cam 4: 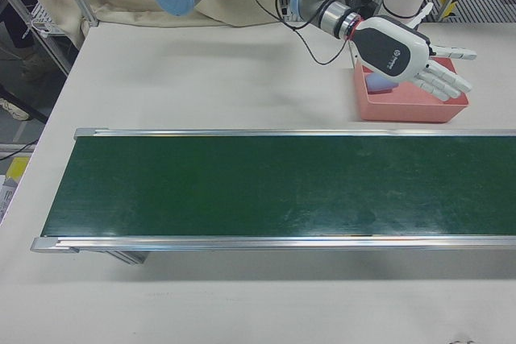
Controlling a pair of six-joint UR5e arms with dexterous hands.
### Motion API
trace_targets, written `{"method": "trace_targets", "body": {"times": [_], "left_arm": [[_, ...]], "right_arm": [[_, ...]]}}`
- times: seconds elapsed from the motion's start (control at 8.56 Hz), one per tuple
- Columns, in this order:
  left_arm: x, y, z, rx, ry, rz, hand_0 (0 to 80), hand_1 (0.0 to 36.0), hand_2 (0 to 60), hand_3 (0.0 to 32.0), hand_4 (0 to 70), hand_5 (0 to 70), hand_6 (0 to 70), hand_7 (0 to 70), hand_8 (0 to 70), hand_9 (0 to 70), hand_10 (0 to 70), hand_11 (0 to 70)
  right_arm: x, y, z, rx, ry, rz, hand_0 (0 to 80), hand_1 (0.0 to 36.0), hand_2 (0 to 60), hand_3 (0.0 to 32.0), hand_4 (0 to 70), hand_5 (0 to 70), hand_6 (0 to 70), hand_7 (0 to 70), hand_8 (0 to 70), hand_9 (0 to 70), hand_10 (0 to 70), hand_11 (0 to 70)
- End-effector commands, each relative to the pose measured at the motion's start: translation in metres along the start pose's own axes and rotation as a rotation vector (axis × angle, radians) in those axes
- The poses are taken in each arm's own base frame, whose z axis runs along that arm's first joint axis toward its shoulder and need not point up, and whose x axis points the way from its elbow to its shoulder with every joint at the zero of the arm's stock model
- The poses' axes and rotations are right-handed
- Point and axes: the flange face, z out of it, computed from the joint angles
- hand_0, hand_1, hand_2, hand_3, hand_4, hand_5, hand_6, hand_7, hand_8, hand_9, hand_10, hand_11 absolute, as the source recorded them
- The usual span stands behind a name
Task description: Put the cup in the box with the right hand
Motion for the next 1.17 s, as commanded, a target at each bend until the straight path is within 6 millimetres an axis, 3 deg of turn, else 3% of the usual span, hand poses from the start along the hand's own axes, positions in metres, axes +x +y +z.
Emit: {"method": "trace_targets", "body": {"times": [0.0,0.12,0.23,0.35,0.47,0.58,0.7,0.82,0.94,1.05], "left_arm": [[0.0,0.0,0.0,0.0,0.0,0.0,0.0,0.0,0.0,0.0,0.0,0.0,0.0,0.0,0.0,0.0,0.0,0.0],[0.0,0.0,0.0,0.0,0.0,0.0,0.0,0.0,0.0,0.0,0.0,0.0,0.0,0.0,0.0,0.0,0.0,0.0],[0.0,0.001,0.0,-0.002,0.0,0.0,0.0,0.0,0.0,0.0,0.0,0.0,0.0,0.0,0.0,0.0,0.0,0.0],[0.0,0.001,0.001,-0.003,0.0,0.0,0.0,0.0,0.0,0.0,0.0,0.0,0.0,0.0,0.0,0.0,0.0,0.0],[0.0,0.001,0.001,-0.003,0.0,0.0,0.0,0.0,0.0,0.0,0.0,0.0,0.0,0.0,0.0,0.0,0.0,0.0],[0.0,0.0,0.0,0.0,0.0,0.0,0.0,0.0,0.0,0.0,0.0,0.0,0.0,0.0,0.0,0.0,0.0,0.0],[0.0,0.0,0.0,0.0,0.002,0.0,0.0,0.0,0.0,0.0,0.0,0.0,0.0,0.0,0.0,0.0,0.0,0.0],[0.0,0.0,0.0,-0.002,0.002,0.0,0.0,0.0,0.0,0.0,0.0,0.0,0.0,0.0,0.0,0.0,0.0,0.0],[0.0,0.0,0.0,-0.002,0.0,0.0,0.0,0.0,0.0,0.0,0.0,0.0,0.0,0.0,0.0,0.0,0.0,0.0],[0.0,0.0,0.0,-0.002,0.0,0.0,0.0,0.0,0.0,0.0,0.0,0.0,0.0,0.0,0.0,0.0,0.0,0.0]], "right_arm": [[-0.143,-0.062,-0.001,0.187,-0.368,-0.138,51.7,6.5,2.0,0.0,27.6,8.7,21.7,70.0,35.5,58.9,24.5,36.4],[-0.181,-0.095,-0.018,0.265,-0.423,-0.221,51.5,4.9,1.7,0.0,34.6,9.6,26.7,70.0,44.1,70.0,31.1,45.0],[-0.221,-0.132,-0.029,0.343,-0.479,-0.303,50.8,7.4,4.9,0.0,43.2,11.8,32.6,70.0,54.6,70.0,42.6,60.1],[-0.244,-0.163,-0.054,0.424,-0.491,-0.363,50.9,12.4,23.4,0.0,53.6,13.7,36.1,70.0,62.0,70.0,50.6,70.0],[-0.27,-0.18,-0.086,0.484,-0.504,-0.41,51.1,10.1,16.3,0.0,56.6,13.5,36.1,70.0,63.1,70.0,50.2,70.0],[-0.282,-0.196,-0.112,0.538,-0.507,-0.439,51.7,9.4,11.3,0.0,56.0,13.1,35.2,70.0,62.1,70.0,48.0,67.9],[-0.281,-0.222,-0.122,0.581,-0.475,-0.439,52.4,9.5,6.7,0.0,54.4,12.1,32.2,70.0,57.7,70.0,42.8,60.2],[-0.268,-0.265,-0.13,0.624,-0.41,-0.38,53.8,7.7,2.6,0.0,51.6,11.1,26.9,70.0,51.0,70.0,38.0,53.8],[-0.248,-0.314,-0.145,0.691,-0.359,-0.297,54.1,6.4,0.0,0.0,44.5,8.8,18.3,61.4,35.1,55.7,28.2,41.5],[-0.242,-0.335,-0.147,0.68,-0.329,-0.258,53.4,7.3,1.2,0.0,34.7,7.4,13.1,41.4,23.1,38.8,20.9,31.3]]}}
